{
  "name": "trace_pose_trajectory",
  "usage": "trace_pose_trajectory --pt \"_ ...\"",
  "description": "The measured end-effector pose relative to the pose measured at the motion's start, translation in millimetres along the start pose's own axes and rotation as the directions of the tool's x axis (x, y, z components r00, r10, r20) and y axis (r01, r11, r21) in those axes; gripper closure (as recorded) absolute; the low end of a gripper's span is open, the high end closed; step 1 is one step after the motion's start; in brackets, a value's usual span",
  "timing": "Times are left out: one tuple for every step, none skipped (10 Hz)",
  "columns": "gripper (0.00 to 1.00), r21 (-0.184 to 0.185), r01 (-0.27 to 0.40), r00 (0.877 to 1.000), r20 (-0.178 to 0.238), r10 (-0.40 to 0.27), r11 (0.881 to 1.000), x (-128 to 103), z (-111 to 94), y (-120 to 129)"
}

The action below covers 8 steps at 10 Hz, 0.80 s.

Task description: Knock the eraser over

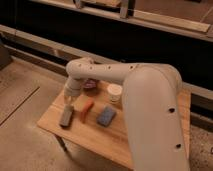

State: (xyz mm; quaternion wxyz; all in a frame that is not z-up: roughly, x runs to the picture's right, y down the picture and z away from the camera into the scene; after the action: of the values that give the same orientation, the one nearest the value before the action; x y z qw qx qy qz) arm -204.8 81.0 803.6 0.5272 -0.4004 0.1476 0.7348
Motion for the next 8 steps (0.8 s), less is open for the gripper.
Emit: trace_pose_trajectory --pt "1.0 0.01 -0.003 1.0 -0.01 0.003 1.0 0.4 1.6 -11.0" --pt "1.0 0.057 0.001 1.0 -0.007 -0.001 0.998 -1.9 0.5 -25.6" --pt "1.0 0.085 0.0 1.0 -0.002 0.0 0.996 -3.5 -1.6 -32.5" --pt "1.0 0.088 0.001 1.0 -0.003 -0.001 0.996 -3.1 -0.7 -31.8" --pt "1.0 0.087 0.0 1.0 -0.003 0.0 0.996 -3.0 -0.7 -31.4" --pt "1.0 0.086 -0.001 1.0 -0.002 0.001 0.996 -3.3 -1.0 -31.6" --pt "1.0 0.086 0.001 1.0 -0.002 -0.001 0.996 -2.8 -0.3 -31.0" --pt "1.0 0.098 0.005 1.0 0.017 -0.007 0.995 -4.2 -4.7 -29.4"
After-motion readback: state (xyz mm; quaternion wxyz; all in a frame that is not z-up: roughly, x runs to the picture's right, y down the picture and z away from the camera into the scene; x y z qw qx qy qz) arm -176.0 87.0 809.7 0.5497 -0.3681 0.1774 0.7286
